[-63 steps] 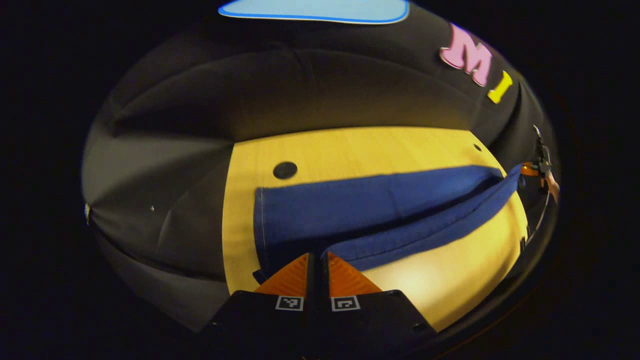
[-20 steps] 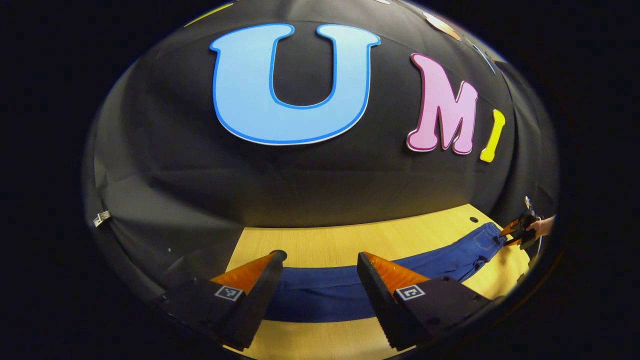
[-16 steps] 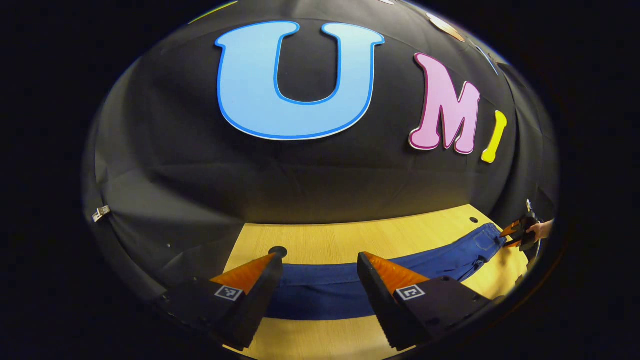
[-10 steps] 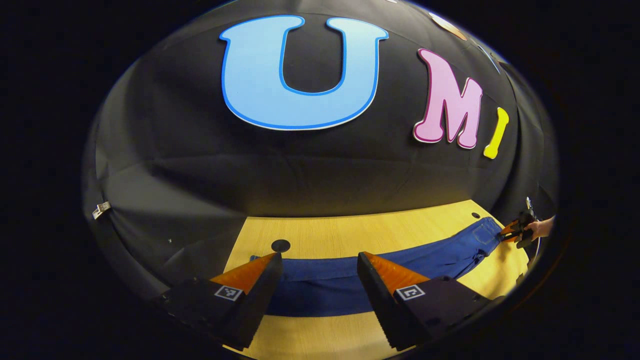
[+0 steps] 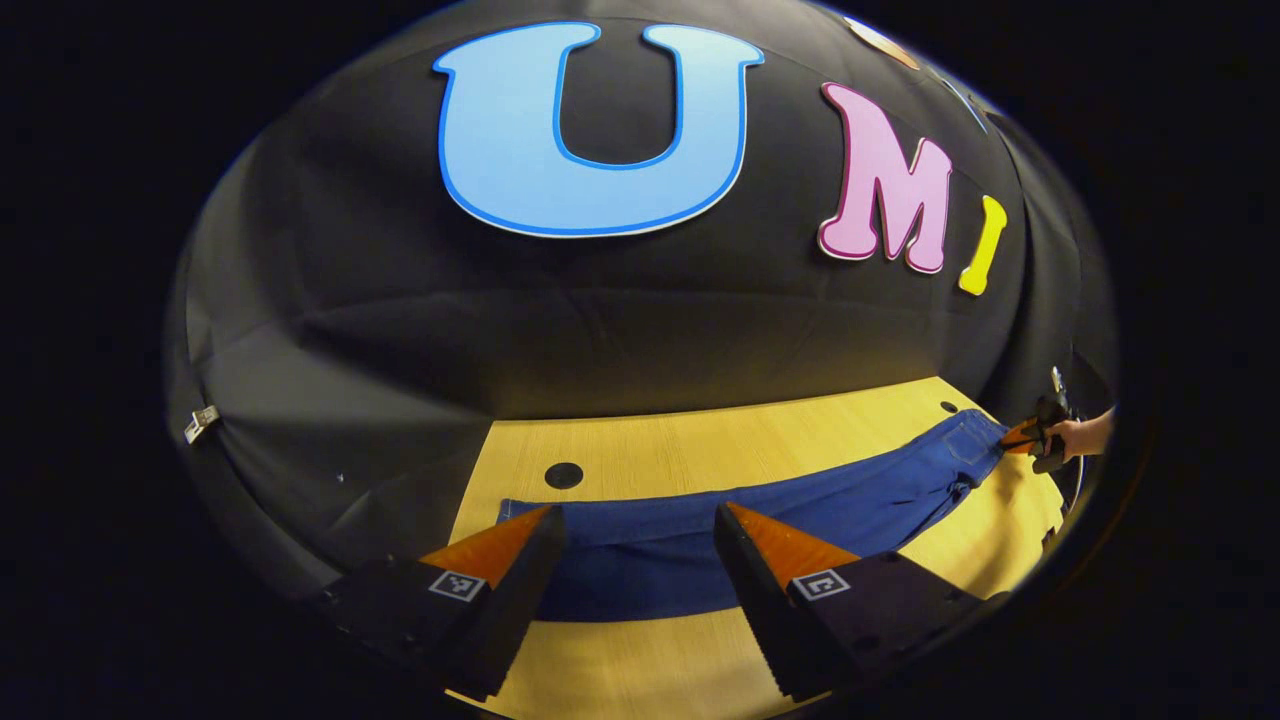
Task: Grasp the waist and the cuffs of the jeans and fold them to make the two legs overlap; first hold the waist and fold one-third of the jeans toward the cuffs, then hold the cuffs and fold the remaining one-third in the same direction to finish folding.
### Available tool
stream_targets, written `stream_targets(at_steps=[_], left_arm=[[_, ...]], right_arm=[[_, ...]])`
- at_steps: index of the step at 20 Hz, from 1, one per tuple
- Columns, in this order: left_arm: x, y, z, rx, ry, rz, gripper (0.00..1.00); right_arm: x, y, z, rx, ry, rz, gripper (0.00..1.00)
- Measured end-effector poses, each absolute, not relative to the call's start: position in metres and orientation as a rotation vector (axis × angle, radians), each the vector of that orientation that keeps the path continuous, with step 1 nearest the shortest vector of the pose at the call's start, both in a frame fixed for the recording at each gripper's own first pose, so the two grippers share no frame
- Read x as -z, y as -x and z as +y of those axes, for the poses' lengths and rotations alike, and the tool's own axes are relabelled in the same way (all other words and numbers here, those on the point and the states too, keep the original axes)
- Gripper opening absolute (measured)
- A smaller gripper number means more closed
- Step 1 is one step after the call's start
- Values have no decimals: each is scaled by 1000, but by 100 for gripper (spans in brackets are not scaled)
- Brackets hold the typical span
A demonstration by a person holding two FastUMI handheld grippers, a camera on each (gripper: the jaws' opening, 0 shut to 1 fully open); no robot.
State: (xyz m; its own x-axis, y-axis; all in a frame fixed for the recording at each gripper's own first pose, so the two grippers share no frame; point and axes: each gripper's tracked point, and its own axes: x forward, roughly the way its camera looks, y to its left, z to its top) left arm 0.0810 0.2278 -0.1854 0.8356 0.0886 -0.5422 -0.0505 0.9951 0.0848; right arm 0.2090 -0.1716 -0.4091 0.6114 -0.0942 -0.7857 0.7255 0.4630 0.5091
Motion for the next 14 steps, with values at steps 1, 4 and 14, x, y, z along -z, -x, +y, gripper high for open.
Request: stream_targets(at_steps=[1,4,14], left_arm=[[186,-82,228,-71,-71,579,95],[188,-81,228,-74,-45,579,95],[181,-36,237,-100,6,568,95]], right_arm=[[390,-213,-166,536,-927,733,5],[328,-229,-123,411,-801,648,5],[236,-273,173,-132,-468,551,5]])
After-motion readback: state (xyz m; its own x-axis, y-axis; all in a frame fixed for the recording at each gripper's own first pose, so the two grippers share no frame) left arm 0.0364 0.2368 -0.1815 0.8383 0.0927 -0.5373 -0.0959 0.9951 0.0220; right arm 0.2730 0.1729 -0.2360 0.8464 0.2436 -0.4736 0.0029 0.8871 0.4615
